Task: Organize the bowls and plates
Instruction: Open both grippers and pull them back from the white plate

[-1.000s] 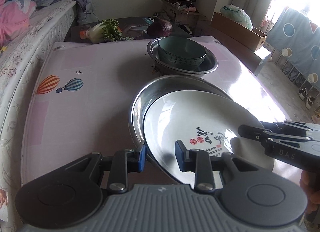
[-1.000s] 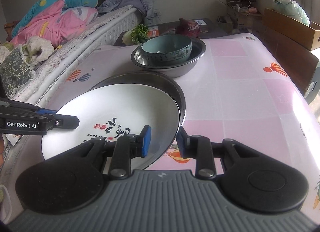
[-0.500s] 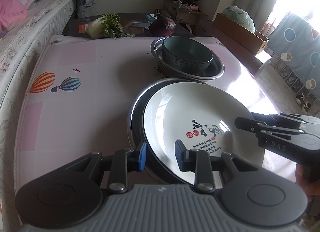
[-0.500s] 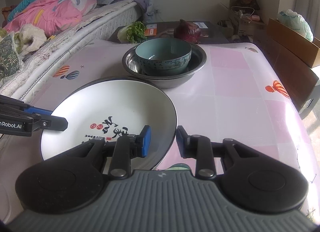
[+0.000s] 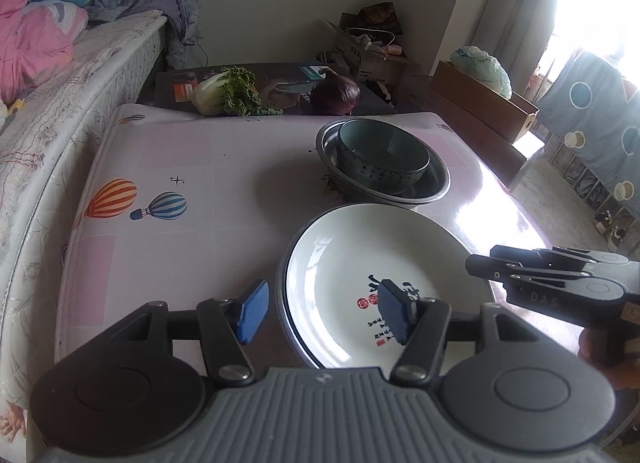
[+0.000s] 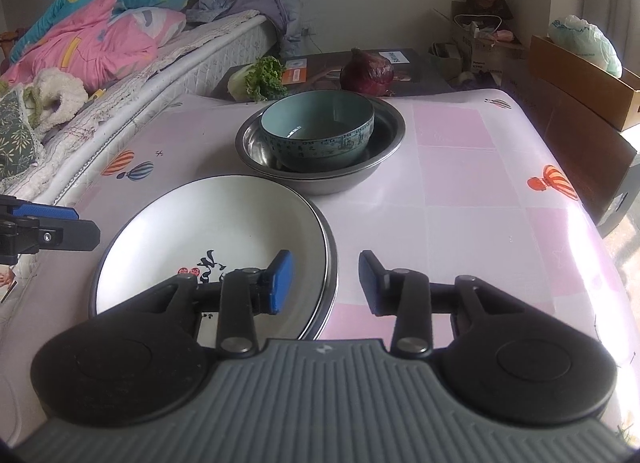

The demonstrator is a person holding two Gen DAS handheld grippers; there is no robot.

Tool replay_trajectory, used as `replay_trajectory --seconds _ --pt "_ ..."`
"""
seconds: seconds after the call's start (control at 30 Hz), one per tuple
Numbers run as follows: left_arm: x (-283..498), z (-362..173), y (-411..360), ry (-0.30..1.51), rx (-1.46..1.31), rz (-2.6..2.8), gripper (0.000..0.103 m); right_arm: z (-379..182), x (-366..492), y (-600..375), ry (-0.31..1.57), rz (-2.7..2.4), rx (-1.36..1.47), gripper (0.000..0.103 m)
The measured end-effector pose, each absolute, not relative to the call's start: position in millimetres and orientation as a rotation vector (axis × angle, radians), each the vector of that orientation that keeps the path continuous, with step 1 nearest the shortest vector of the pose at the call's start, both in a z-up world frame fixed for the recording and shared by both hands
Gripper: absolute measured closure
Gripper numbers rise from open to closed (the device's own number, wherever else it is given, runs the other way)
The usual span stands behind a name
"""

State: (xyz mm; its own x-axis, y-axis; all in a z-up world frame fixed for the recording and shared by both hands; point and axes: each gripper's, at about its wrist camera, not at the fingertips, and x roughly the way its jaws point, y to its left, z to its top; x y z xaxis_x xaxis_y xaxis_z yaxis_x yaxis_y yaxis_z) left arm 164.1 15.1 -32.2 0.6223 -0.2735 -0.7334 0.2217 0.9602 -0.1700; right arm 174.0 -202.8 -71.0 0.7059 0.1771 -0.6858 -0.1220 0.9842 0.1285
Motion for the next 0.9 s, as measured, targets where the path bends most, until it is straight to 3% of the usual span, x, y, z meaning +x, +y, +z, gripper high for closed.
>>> replay_trajectory --seconds 0.07,0.4,0.43,0.9 --pt "174.7 -41.2 16.6 0.875 -0.082 -0.277 0.035 -73.2 177.9 -209.0 0.779 0.166 0.131 0.059" --pt "209.7 -76.6 19.0 1.034 -0.246 -0.31 0.037 -102.6 201.9 -225.1 0.923 0.267 0.42 0.057" --pt "208.5 -76.0 17.0 1.034 -0.231 -0.306 0.037 -103.2 201.1 -224.2 0.929 0.284 0.441 0.053" --pt "174.6 -70.5 8.0 1.062 -0.181 -0.314 0.037 -99.0 164.4 -231.2 0.952 0.31 0.466 0.051"
